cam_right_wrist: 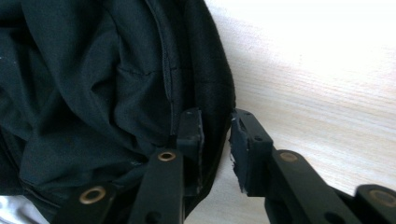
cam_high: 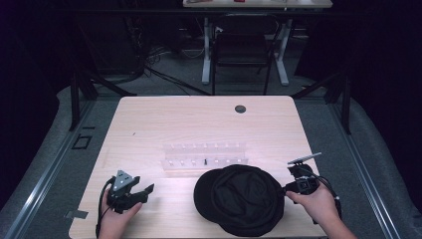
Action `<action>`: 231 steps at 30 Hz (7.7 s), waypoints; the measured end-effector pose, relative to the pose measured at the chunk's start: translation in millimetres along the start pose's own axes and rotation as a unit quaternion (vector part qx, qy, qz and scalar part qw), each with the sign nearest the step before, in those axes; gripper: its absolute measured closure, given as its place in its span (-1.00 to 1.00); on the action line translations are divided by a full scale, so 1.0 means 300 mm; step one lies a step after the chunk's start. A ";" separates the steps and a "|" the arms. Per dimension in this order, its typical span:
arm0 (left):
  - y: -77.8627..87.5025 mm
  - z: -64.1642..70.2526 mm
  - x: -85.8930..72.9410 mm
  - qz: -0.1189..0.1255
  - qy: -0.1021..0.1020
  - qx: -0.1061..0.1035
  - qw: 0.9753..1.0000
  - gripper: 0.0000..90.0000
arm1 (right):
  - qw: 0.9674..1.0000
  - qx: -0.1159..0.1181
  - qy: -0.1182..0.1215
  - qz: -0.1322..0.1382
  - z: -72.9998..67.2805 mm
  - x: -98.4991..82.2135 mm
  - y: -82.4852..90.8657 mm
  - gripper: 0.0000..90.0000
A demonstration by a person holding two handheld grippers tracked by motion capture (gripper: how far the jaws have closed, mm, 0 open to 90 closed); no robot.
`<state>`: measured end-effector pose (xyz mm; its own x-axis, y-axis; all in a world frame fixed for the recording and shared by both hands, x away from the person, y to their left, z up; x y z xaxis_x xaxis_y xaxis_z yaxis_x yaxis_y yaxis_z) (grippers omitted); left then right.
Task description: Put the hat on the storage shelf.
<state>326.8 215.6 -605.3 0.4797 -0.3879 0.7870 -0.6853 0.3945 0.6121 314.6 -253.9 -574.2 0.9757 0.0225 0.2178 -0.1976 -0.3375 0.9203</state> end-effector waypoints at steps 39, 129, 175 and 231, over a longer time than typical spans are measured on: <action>-0.006 -0.001 -0.003 -0.005 -0.001 0.001 1.000 -0.17 | 0.998 0.045 -0.006 -0.042 -0.004 -0.004 -0.029 0.94; -0.008 -0.003 -0.006 -0.006 0.001 0.002 1.000 -0.17 | 0.960 0.278 -0.001 -0.016 -0.368 0.069 0.395 0.96; -0.007 -0.004 -0.006 -0.004 0.001 0.002 1.000 -0.17 | 0.941 0.332 -0.029 0.052 -0.370 0.161 0.587 0.96; -0.009 -0.006 -0.003 -0.008 -0.001 -0.004 1.000 -0.18 | 0.933 0.339 -0.054 0.113 -0.510 0.469 0.586 0.96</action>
<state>329.2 216.4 -607.6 0.4889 -0.3961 0.7772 -0.6728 0.3958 0.6250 402.8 -166.1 -332.0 0.9276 -0.2037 0.3132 -0.3299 -0.8400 0.4308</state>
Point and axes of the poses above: each handheld gripper's, and its own axes: y roughly backward along the jaws, x roughly out of its top, z roughly to its right, the point moved 7 cm from there along -y, roughly forward along the jaws, and after that the axes turned 8 degrees about -y, right-handed, at the moved point
